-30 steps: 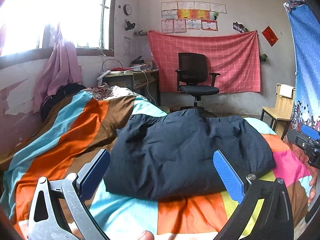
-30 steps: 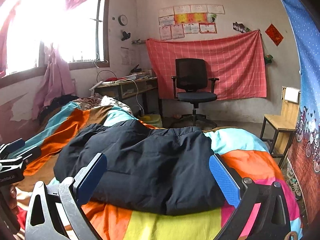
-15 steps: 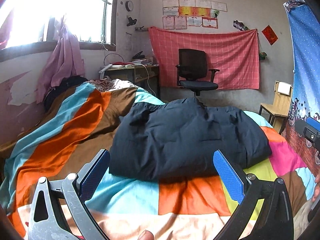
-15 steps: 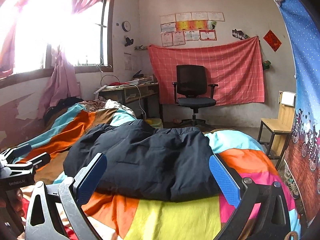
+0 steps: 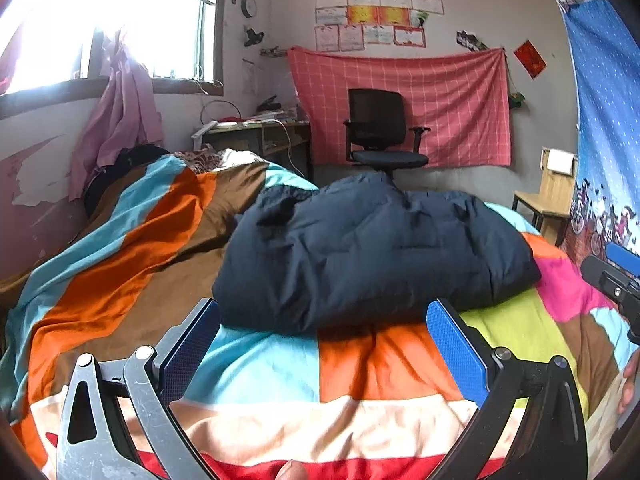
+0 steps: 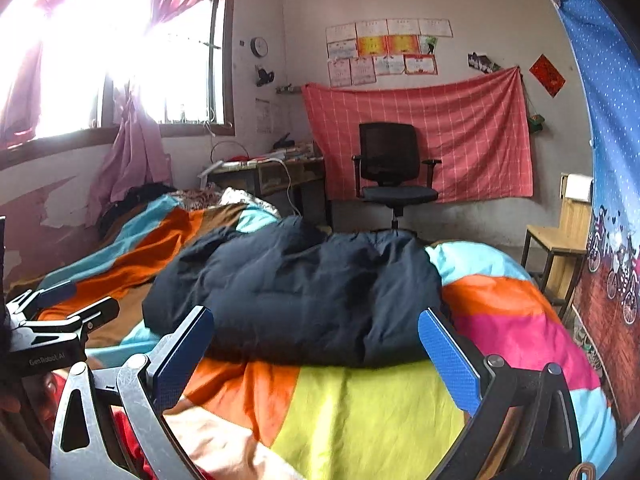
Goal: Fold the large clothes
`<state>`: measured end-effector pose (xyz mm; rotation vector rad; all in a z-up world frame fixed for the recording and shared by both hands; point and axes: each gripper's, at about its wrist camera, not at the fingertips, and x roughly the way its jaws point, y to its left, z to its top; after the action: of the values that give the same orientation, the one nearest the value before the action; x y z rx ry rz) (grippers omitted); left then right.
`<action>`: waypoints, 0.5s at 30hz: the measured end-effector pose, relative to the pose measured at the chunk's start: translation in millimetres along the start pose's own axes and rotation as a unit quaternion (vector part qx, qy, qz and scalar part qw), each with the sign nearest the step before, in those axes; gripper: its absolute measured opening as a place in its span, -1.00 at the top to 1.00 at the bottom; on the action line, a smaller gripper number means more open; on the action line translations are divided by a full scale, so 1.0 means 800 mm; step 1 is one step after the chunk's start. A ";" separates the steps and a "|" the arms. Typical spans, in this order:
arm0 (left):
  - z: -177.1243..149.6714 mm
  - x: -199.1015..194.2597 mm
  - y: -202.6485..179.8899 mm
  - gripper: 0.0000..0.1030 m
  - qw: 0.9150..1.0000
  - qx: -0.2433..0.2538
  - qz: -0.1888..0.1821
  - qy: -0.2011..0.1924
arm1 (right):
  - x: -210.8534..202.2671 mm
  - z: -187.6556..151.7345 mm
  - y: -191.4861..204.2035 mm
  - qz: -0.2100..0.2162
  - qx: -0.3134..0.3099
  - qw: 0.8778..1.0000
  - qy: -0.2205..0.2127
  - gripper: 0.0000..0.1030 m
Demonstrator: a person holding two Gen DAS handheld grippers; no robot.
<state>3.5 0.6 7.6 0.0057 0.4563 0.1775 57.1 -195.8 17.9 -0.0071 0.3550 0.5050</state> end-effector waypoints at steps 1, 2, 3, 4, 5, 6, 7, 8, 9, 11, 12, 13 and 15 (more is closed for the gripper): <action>-0.003 0.001 -0.001 -0.97 1.000 0.004 -0.001 0.004 | 0.001 -0.004 0.000 -0.002 -0.002 1.000 0.002 -1.00; -0.005 0.003 -0.003 -0.97 1.000 0.008 0.000 0.006 | 0.001 -0.008 0.001 -0.004 -0.003 1.000 0.002 -1.00; -0.007 0.004 -0.004 -0.97 1.000 0.010 0.001 0.008 | 0.002 -0.011 0.001 -0.008 -0.003 1.000 0.005 -1.00; -0.009 0.004 -0.005 -0.97 1.000 0.013 0.003 0.008 | 0.003 -0.014 0.000 -0.010 -0.002 1.000 0.008 -1.00; -0.009 0.005 -0.005 -0.97 1.000 0.013 0.001 0.009 | 0.005 -0.015 0.000 -0.010 0.000 1.000 0.010 -1.00; -0.010 0.005 -0.006 -0.97 1.000 0.012 -0.001 0.009 | 0.007 -0.017 -0.001 -0.009 0.004 1.000 0.012 -1.00; -0.011 0.005 -0.007 -0.97 1.000 0.013 -0.001 0.009 | 0.008 -0.018 -0.002 -0.010 0.006 1.000 0.014 -1.00; -0.012 0.005 -0.007 -0.97 1.000 0.013 0.000 0.009 | 0.010 -0.019 -0.003 -0.012 0.007 1.000 0.017 -1.00; -0.012 0.005 -0.008 -0.97 1.000 0.015 0.000 0.010 | 0.011 -0.020 -0.004 -0.013 0.008 1.000 0.018 -1.00; -0.013 0.005 -0.008 -0.97 1.000 0.015 0.000 0.010 | 0.013 -0.022 -0.005 -0.012 0.010 1.000 0.021 -1.00; -0.013 0.005 -0.008 -0.97 1.000 0.015 0.000 0.011 | 0.013 -0.023 -0.005 -0.012 0.010 1.000 0.021 -1.00; -0.013 0.005 -0.008 -0.97 1.000 0.014 0.000 0.012 | 0.013 -0.024 -0.004 -0.012 0.009 1.000 0.022 -1.00; -0.014 0.006 -0.008 -0.97 1.000 0.011 0.001 0.014 | 0.013 -0.024 -0.004 -0.012 0.009 1.000 0.022 -1.00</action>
<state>3.9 -4.8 -4.6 0.0254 0.4857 0.1745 61.1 -195.5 -3.8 -0.0050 0.4015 0.4785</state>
